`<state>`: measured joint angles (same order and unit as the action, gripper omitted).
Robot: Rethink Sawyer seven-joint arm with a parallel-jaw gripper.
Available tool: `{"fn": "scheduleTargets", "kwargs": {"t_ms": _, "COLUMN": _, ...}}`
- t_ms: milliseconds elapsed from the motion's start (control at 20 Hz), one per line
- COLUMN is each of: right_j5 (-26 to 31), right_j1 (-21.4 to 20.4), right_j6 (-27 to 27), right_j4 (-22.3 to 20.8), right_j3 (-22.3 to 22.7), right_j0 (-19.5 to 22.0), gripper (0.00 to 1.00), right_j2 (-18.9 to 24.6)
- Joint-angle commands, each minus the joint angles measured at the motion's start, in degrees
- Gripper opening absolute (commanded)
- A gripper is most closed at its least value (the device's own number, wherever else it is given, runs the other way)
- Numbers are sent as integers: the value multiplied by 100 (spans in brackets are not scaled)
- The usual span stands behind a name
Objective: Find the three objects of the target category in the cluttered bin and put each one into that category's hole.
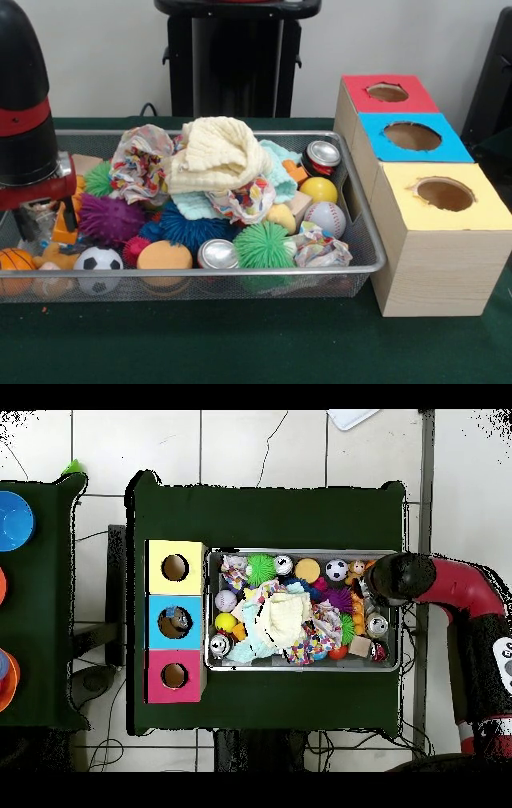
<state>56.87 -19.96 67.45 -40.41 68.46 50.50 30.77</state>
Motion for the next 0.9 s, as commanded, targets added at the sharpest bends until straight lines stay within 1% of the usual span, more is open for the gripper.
{"fn": "scheduleTargets", "kwargs": {"t_ms": 50, "right_j5": 595, "right_j1": 23, "right_j6": -1324, "right_j4": -370, "right_j3": 122, "right_j0": -111, "gripper": 100, "right_j2": -286}}
{"fn": "scheduleTargets", "kwargs": {"t_ms": 300, "right_j5": 593, "right_j1": 32, "right_j6": -1403, "right_j4": -356, "right_j3": 96, "right_j0": -123, "gripper": 100, "right_j2": -287}}
{"fn": "scheduleTargets", "kwargs": {"t_ms": 650, "right_j5": 622, "right_j1": 14, "right_j6": -1701, "right_j4": -478, "right_j3": 11, "right_j0": -124, "gripper": 100, "right_j2": -286}}
{"fn": "scheduleTargets", "kwargs": {"t_ms": 900, "right_j5": 636, "right_j1": 69, "right_j6": -1697, "right_j4": -473, "right_j3": -37, "right_j0": -119, "gripper": 100, "right_j2": -285}}
